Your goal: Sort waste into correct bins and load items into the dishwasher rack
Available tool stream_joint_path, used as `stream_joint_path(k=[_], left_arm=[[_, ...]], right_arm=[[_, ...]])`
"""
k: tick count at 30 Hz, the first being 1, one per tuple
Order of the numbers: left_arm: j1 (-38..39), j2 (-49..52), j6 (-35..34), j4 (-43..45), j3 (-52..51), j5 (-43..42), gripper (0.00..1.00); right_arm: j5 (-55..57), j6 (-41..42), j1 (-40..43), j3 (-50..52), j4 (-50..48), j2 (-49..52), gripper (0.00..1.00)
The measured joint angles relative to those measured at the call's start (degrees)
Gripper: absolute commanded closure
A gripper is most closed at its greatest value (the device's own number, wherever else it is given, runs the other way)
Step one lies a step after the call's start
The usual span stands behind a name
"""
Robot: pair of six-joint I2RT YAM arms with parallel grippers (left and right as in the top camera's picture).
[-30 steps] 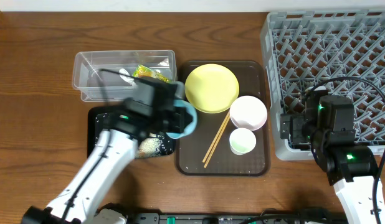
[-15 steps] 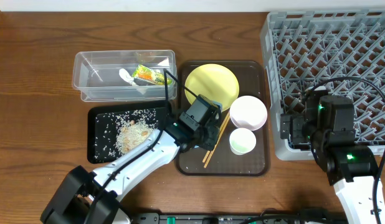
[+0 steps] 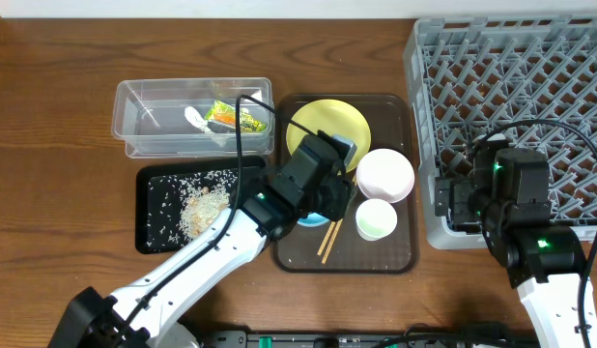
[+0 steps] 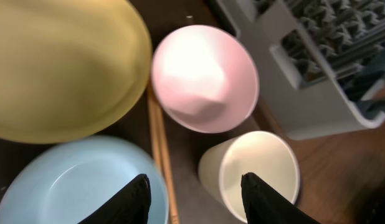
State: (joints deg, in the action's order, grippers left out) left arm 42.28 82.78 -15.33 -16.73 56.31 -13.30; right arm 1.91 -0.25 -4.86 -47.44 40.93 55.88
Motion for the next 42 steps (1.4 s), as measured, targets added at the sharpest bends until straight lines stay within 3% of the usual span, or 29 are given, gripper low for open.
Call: stream_joint_path(k=[6, 10, 14, 21, 28, 34, 38, 42], left_arm=[[3.1, 4.6, 0.0, 0.1, 0.0, -0.4, 0.51], [5.0, 9.6, -0.8, 0.1, 0.0, -0.6, 0.65], [6.3, 11.5, -1.7, 0.0, 0.0, -1.0, 0.93], [5.2, 9.5, -2.0, -1.1, 0.0, -1.4, 0.94], [-5.3, -3.0, -8.9, -1.0, 0.0, -3.2, 0.94], [-18.6, -4.2, -18.7, 7.5, 0.1, -16.2, 0.94], [-24.2, 1.1, -25.0, 18.2, 0.1, -33.5, 0.94], [-25.0, 6.2, -30.8, 24.9, 0.1, -47.8, 0.94]], right_arm=[[0.0, 0.0, 0.0, 0.0, 0.1, 0.0, 0.01], [0.0, 0.0, 0.0, 0.0, 0.3, 0.0, 0.01], [0.0, 0.0, 0.0, 0.0, 0.4, 0.0, 0.01], [0.0, 0.0, 0.0, 0.0, 0.3, 0.0, 0.01], [-1.4, 1.8, 0.0, -0.1, -3.6, 0.0, 0.01], [-21.2, 0.5, 0.0, -0.3, -8.0, 3.3, 0.01], [-41.2, -5.7, 0.0, -0.4, -9.4, 8.7, 0.01], [-55.4, -9.9, 0.0, -0.4, -13.8, 13.6, 0.03]])
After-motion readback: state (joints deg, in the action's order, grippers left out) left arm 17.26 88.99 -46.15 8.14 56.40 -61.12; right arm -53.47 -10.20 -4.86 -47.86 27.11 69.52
